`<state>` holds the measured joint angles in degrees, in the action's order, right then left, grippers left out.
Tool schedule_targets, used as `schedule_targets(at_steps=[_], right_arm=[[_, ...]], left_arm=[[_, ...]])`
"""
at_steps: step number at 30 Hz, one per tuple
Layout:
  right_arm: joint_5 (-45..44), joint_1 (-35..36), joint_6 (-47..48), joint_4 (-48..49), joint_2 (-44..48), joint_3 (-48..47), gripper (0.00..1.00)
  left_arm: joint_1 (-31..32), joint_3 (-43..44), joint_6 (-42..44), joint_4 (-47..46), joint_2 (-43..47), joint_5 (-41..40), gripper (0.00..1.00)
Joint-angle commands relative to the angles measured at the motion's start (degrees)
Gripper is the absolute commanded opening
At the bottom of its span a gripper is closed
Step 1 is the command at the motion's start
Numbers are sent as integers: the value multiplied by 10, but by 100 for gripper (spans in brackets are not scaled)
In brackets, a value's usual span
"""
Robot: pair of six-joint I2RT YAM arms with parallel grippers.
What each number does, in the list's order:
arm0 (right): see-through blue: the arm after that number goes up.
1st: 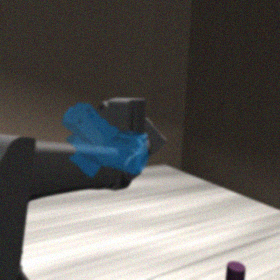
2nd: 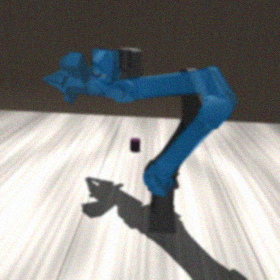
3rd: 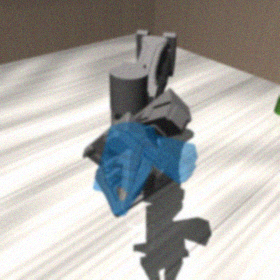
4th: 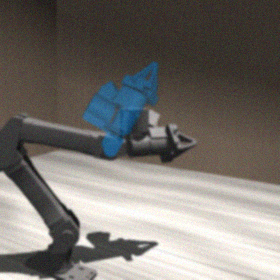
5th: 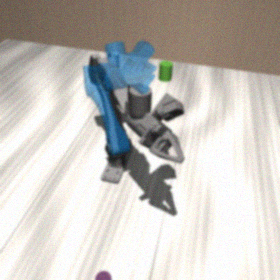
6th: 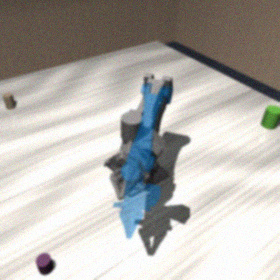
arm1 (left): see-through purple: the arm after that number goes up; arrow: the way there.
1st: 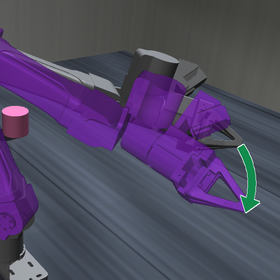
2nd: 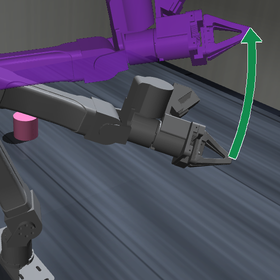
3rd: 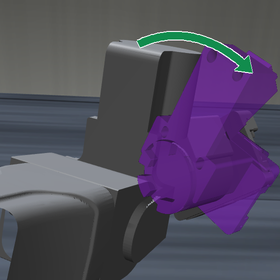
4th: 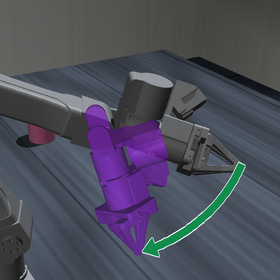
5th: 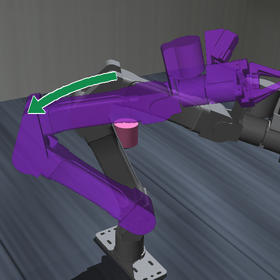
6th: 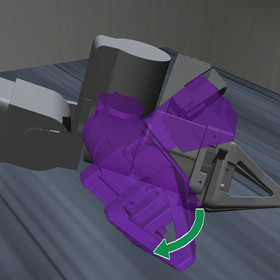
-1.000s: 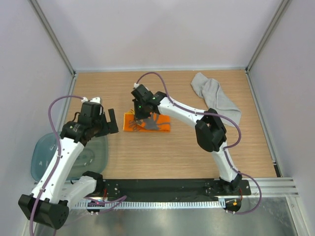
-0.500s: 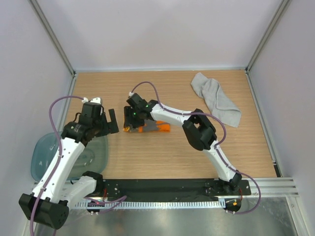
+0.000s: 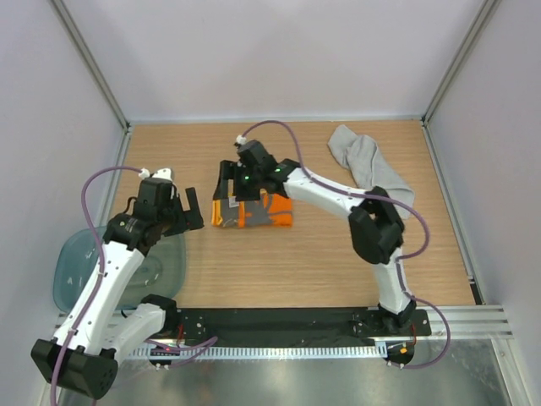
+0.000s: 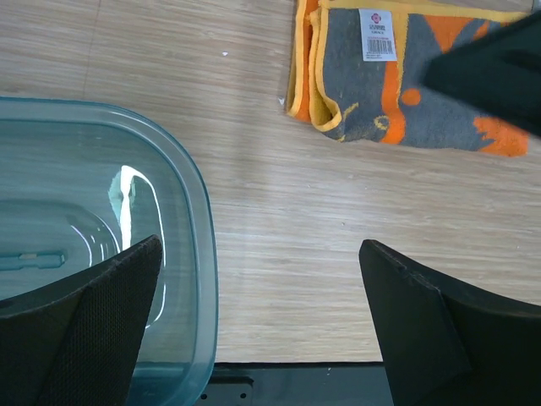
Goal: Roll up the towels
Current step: Fold the towel
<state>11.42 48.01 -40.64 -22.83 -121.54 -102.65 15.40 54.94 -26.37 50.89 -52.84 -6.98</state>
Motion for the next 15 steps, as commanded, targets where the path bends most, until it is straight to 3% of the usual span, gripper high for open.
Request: schedule_targets(at_steps=[1,7,15], right_arm=[[4,-51,7,45,120,107,81],[7,-147,39,64,239,284,81],[-14,-190,84,31,252,366,79]], left_arm=[[1,-1,6,-26,7,5,100],[1,17,-3,-30,-30,58,97],[29,79,-49,-62,-196,91,93]])
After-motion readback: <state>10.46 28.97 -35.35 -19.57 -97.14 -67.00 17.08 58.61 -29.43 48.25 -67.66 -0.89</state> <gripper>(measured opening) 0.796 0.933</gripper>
